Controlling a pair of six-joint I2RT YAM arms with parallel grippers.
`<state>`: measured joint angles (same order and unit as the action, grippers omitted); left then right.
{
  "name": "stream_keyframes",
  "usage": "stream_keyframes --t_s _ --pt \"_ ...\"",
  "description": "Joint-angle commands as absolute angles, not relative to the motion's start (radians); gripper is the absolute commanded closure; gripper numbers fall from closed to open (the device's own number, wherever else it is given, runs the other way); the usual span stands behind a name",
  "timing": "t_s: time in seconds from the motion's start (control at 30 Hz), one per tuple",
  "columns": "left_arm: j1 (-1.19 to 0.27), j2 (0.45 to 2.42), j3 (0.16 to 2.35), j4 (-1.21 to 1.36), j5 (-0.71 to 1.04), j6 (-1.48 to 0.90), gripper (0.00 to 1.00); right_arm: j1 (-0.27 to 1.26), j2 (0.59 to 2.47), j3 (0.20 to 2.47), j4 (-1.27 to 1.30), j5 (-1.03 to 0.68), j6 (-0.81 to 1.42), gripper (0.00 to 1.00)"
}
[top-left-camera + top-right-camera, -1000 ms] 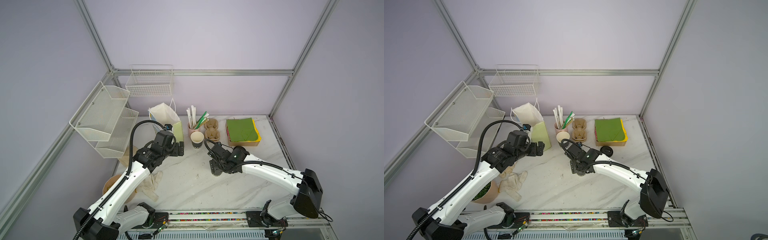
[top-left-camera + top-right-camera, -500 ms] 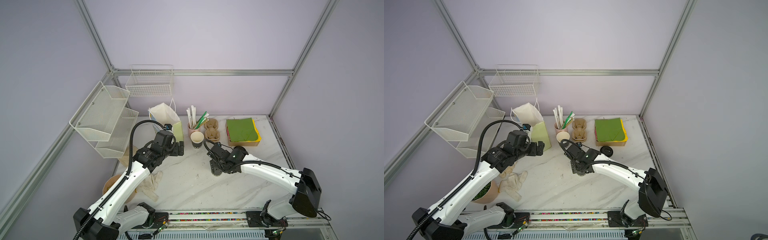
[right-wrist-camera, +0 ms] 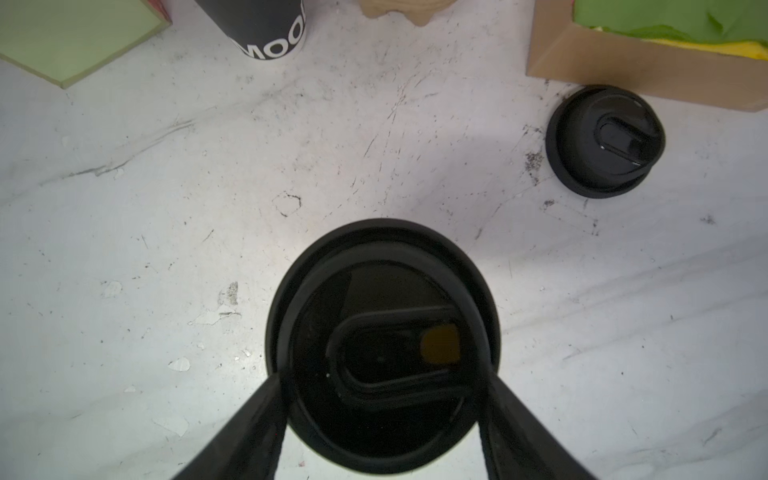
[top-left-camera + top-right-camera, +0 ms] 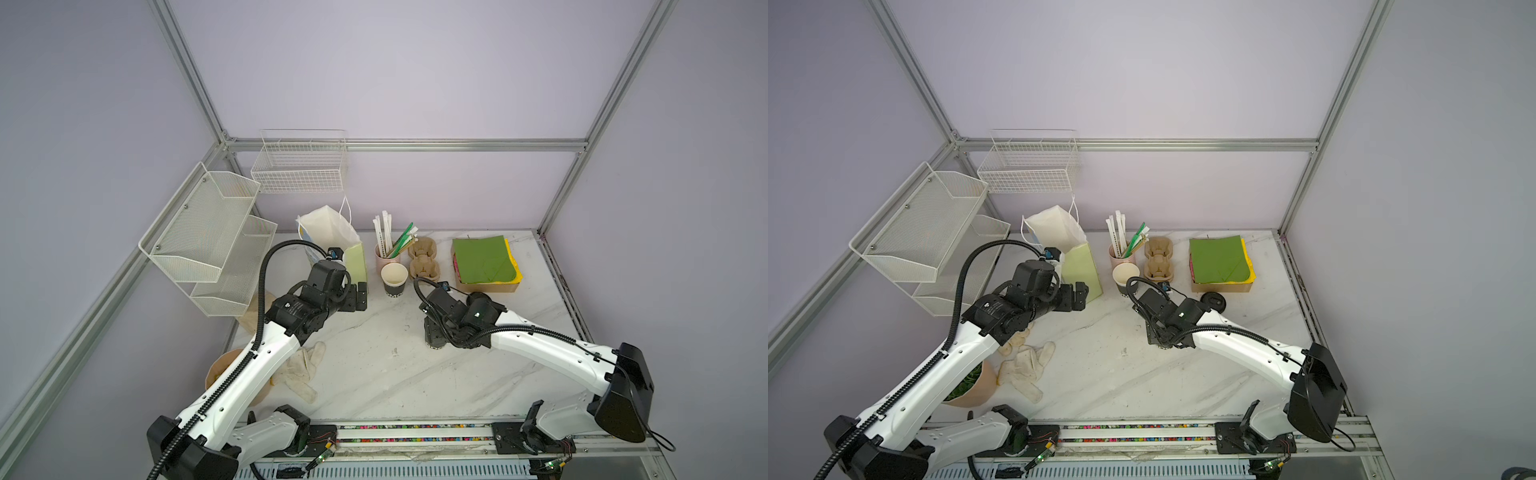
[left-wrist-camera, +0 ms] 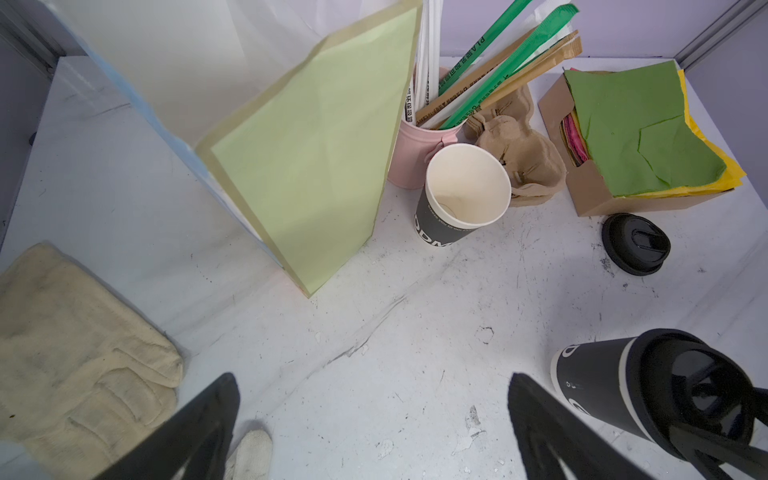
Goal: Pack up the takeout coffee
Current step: 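Carry the lidded cup with the right gripper and set it beside the second lid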
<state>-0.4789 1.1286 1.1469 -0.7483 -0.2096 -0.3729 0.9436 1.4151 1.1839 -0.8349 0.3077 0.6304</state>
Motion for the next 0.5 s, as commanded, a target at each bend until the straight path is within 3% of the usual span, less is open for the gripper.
stream_keyframes --t_s 0.0,0.13,0.47 --pt "-0.473 1.126 1.111 -0.715 -0.199 -0.351 0.0 0.943 1.352 1.184 -0.914 0.4 0.709 0.28" --pt "-0.472 1.132 1.114 -0.714 -0.189 -0.35 0.0 0.879 1.284 1.158 -0.952 0.427 0.749 0.29" --pt "-0.463 1.141 1.114 -0.714 -0.148 -0.355 0.0 0.486 1.133 1.114 -0.992 0.44 0.636 0.28"
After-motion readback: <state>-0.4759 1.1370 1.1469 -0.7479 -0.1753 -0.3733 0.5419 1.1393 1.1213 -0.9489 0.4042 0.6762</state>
